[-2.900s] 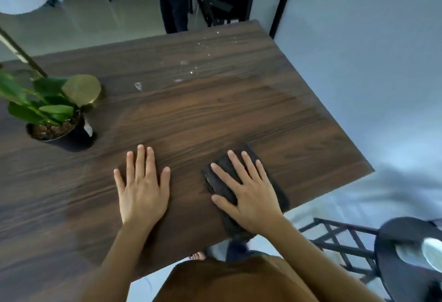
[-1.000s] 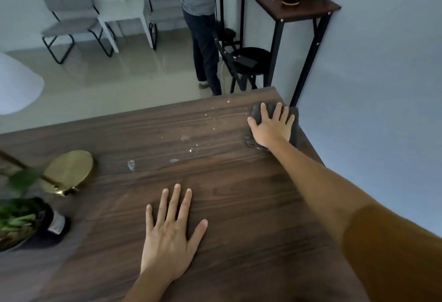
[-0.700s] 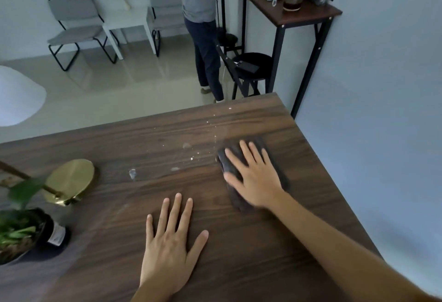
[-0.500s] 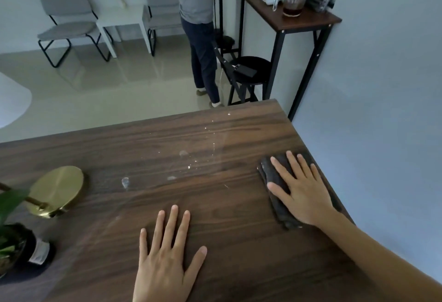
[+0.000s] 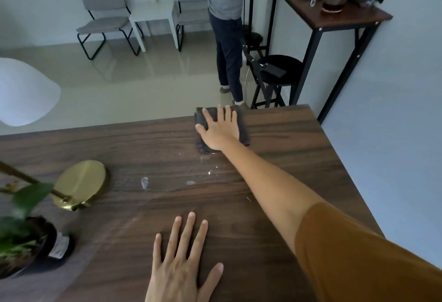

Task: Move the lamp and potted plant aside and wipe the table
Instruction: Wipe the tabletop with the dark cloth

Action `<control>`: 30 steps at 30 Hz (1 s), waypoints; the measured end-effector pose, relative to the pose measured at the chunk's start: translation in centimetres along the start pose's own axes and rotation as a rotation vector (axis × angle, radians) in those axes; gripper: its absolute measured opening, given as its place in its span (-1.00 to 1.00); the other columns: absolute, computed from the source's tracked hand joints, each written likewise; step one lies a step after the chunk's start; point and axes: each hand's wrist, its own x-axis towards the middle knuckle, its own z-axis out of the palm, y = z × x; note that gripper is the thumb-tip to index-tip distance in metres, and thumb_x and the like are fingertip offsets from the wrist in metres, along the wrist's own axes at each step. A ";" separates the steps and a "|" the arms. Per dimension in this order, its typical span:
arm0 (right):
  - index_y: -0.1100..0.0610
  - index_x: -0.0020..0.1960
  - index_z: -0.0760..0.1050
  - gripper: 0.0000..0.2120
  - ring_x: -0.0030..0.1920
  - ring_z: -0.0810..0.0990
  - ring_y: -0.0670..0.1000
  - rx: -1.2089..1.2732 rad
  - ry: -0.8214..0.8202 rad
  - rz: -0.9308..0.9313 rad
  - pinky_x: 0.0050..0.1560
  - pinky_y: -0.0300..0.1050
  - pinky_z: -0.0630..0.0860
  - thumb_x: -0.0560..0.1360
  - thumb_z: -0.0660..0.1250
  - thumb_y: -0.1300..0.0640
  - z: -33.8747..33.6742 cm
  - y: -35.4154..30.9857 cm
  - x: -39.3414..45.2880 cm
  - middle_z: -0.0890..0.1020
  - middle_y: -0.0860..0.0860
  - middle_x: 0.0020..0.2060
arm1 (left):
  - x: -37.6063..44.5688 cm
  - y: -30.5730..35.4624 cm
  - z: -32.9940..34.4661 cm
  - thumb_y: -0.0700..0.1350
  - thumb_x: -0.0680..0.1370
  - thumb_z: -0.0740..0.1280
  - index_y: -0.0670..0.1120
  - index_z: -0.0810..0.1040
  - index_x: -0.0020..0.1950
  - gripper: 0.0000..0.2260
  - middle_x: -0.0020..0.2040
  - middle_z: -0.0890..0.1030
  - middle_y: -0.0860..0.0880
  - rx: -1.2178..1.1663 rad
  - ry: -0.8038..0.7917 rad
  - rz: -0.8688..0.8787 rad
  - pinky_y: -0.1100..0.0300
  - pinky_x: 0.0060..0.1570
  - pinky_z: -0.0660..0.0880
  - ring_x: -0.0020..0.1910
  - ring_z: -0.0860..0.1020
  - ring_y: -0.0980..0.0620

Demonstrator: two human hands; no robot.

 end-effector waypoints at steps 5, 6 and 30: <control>-0.18 0.56 -0.16 -0.37 0.57 -0.17 0.17 -0.057 -0.060 -0.203 0.52 0.17 -0.19 0.55 -0.25 -0.36 -0.9 2.3 -0.4 -0.13 0.09 0.58 | -0.1 -0.2 -0.3 0.39 0.47 0.02 0.04 0.30 0.48 -0.31 0.51 0.28 -0.01 0.004 -0.016 0.009 -0.06 0.38 -0.02 0.48 0.19 -0.05; -0.17 0.56 -0.17 -0.35 0.57 -0.15 0.17 -0.072 -0.029 -0.159 0.52 0.17 -0.18 0.53 -0.28 -0.38 -1.3 4.2 -0.3 -0.13 0.09 0.58 | -0.1 -0.1 -0.4 0.40 0.47 0.00 0.04 0.29 0.49 -0.31 0.51 0.28 -0.01 0.003 -0.023 0.006 -0.06 0.38 -0.02 0.48 0.18 -0.04; 0.03 0.59 -0.07 -0.27 0.56 -0.01 0.22 -0.066 0.134 0.348 0.52 0.14 -0.07 0.54 -0.28 -0.34 -1.0 17.9 -17.6 0.03 0.20 0.57 | 0.2 -0.2 0.8 0.36 0.40 0.15 0.01 0.40 0.42 -0.31 0.47 0.35 -0.06 -0.062 0.087 0.027 -0.11 0.38 0.00 0.47 0.20 -0.08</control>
